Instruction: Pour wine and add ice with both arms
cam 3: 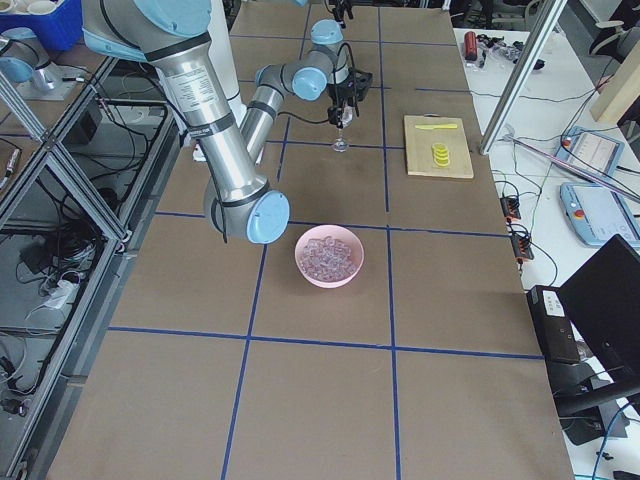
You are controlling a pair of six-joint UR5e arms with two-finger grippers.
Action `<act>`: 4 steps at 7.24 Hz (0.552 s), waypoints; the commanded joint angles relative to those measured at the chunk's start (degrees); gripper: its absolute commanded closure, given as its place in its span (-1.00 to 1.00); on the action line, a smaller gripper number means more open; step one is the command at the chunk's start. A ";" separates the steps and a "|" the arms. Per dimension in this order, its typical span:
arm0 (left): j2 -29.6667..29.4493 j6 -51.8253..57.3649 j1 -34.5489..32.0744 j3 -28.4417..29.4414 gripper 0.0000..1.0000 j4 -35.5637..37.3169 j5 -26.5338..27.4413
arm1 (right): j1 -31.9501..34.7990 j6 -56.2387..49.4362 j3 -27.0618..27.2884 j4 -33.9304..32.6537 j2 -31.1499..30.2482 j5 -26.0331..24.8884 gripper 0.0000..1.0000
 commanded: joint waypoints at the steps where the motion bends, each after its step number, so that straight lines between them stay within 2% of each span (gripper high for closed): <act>1: -0.62 5.43 -3.28 1.07 -1.00 3.95 -0.46 | 9.62 -14.77 1.40 0.38 -10.18 6.30 -1.00; 2: -2.01 9.56 -6.10 0.81 -1.00 10.69 -3.16 | 16.02 -26.06 1.14 0.47 -15.79 8.94 -1.00; 3: -5.25 11.61 -11.08 0.72 -1.00 18.24 -9.19 | 23.65 -38.79 -0.86 0.47 -19.06 13.41 -1.00; 4: -7.37 15.02 -14.96 0.28 -1.00 25.80 -15.26 | 30.43 -48.75 -5.40 0.47 -20.23 18.58 -1.00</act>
